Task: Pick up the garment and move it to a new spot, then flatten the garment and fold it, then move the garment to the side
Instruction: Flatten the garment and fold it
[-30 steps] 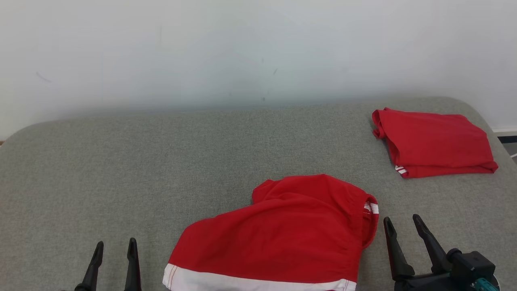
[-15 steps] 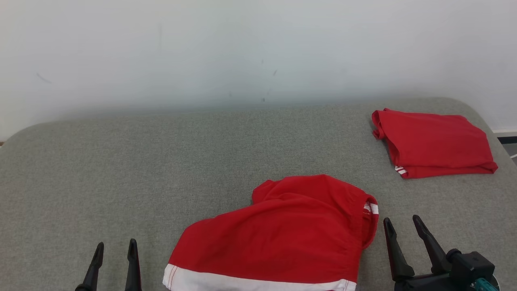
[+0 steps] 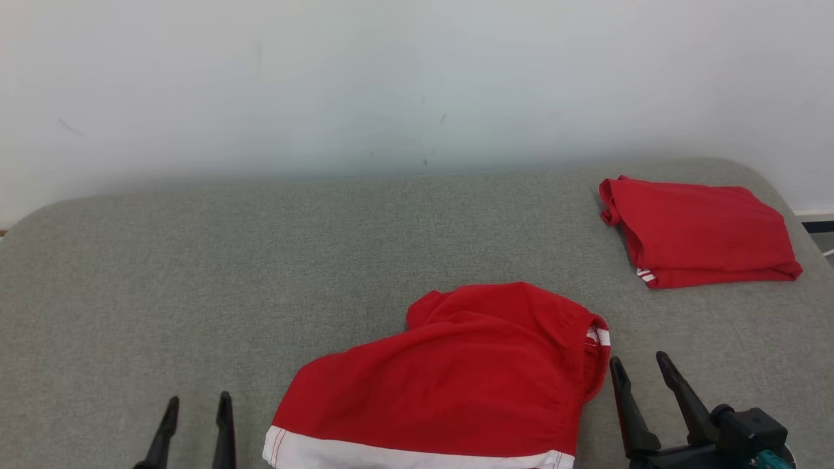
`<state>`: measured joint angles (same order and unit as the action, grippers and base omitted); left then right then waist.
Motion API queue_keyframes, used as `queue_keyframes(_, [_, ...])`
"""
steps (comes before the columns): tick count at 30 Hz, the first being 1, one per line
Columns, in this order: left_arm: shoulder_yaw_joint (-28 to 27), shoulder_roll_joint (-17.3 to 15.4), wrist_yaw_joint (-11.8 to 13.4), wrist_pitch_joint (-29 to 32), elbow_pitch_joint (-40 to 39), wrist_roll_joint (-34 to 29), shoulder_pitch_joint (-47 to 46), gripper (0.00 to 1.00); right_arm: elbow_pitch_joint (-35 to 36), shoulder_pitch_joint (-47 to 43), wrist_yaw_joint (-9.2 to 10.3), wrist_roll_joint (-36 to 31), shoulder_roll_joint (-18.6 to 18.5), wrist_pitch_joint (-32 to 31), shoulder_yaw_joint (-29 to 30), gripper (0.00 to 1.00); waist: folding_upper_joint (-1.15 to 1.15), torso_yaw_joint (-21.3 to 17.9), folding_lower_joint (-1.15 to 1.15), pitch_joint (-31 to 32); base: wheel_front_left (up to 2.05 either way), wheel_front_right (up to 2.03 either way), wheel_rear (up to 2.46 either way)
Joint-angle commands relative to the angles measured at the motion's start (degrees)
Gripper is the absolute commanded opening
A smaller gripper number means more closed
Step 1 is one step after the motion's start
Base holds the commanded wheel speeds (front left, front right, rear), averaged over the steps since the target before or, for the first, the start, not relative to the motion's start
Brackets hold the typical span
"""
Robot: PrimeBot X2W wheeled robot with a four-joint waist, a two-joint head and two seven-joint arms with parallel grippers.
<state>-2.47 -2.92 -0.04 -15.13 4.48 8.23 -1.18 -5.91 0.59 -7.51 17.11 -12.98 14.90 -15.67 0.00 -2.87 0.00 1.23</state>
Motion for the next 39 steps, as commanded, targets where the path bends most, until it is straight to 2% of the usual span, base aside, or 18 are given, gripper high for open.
queue_keyframes(1, [0.4,0.0,-0.6,-0.1,0.7,-0.1,1.0,1.0,-0.2,0.1,0.05,0.6,-0.4,0.3,-0.7,1.0,0.0,0.0,0.0,0.1,0.0,0.0,0.0])
queue_keyframes(10, [3.5,-0.1,-3.6,-0.1,4.6,-1.0,1.9,1.0,-0.9,-0.6,0.05,5.4,-2.7,-0.1,-6.0,1.0,0.0,0.6,0.0,-0.1,0.0,0.0,0.0])
queue_keyframes(18, [4.7,-0.1,-5.0,-0.1,7.9,-0.1,1.8,1.0,0.9,-2.3,0.05,10.6,-7.8,-3.9,-13.2,1.0,0.0,0.5,0.0,-1.3,0.0,0.0,0.0])
queue_keyframes(24, [5.7,-1.3,-6.2,-0.1,9.8,0.4,1.5,1.0,1.4,-3.1,0.05,13.3,-11.3,-7.7,-18.0,1.0,0.0,-0.2,0.0,-3.0,0.0,0.0,0.0])
queue_keyframes(32, [8.1,-3.0,-7.1,-0.1,13.4,2.1,-0.6,1.0,-1.4,-1.9,0.05,14.6,-11.4,-8.9,-19.6,1.0,0.0,-0.5,0.0,-4.6,0.0,0.0,0.0])
queue_keyframes(39, [10.0,-4.7,-7.3,-0.1,17.2,3.3,-3.5,1.0,-5.1,0.8,0.05,14.6,-9.8,-7.7,-22.0,1.0,0.0,-0.2,0.0,-5.8,0.0,0.0,0.0])
